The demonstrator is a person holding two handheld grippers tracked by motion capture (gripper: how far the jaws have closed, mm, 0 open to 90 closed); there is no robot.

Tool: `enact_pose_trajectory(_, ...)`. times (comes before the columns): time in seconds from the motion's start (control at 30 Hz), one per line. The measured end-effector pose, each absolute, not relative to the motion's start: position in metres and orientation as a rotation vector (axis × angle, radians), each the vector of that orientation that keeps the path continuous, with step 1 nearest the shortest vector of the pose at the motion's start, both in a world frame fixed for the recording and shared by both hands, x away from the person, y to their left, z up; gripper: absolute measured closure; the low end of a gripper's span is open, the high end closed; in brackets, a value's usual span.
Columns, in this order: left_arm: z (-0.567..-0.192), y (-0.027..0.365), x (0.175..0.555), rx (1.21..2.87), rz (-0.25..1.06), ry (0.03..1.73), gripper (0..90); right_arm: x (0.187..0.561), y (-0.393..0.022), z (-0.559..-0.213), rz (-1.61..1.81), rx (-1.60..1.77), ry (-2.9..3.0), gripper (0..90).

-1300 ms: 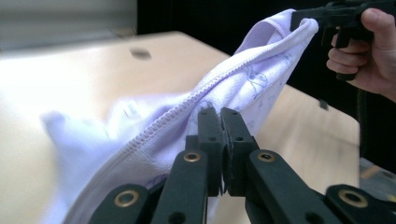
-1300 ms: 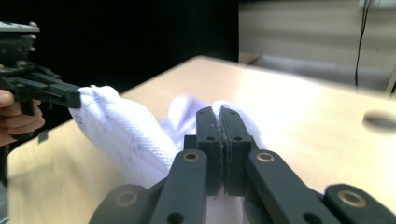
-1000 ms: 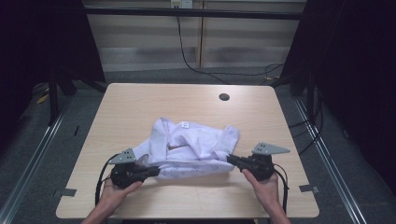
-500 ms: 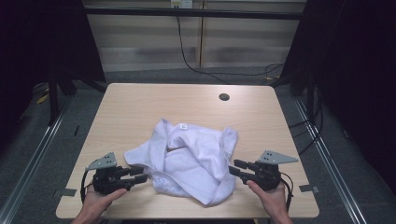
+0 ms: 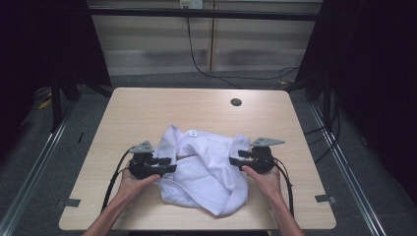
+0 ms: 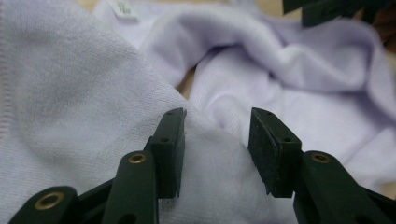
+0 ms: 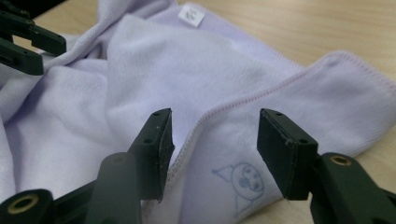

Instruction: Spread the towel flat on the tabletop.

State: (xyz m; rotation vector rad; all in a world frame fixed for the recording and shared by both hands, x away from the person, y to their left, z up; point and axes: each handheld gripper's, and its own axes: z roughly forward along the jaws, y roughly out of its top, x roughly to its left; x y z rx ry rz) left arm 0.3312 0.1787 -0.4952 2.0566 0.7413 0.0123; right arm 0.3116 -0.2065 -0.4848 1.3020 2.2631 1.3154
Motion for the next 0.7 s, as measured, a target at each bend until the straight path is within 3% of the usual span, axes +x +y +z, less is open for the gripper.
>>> enact_pose_trajectory(0.07, -0.493, 0.179, 0.326, 2.093, 0.052, 0.721, 65.9, 0.310, -0.205, -0.489, 1.258, 1.307, 2.283, 50.9)
enact_pose_trajectory(0.17, -0.492, 0.183, 0.318, 2.125, 0.065, 0.717, 78.4, 0.306, -0.210, -0.493, 1.252, 1.314, 2.270, 77.5)
enact_pose_trajectory(0.23, -0.491, 0.187, 0.310, 2.127, 0.047, 0.715, 80.1, 0.301, -0.216, -0.491, 1.236, 1.308, 2.249, 88.7)
enact_pose_trajectory(0.7, -0.491, 0.210, 0.260, 2.094, -0.056, 0.732, 76.3, 0.252, -0.287, -0.484, 1.146, 1.434, 2.058, 90.0)
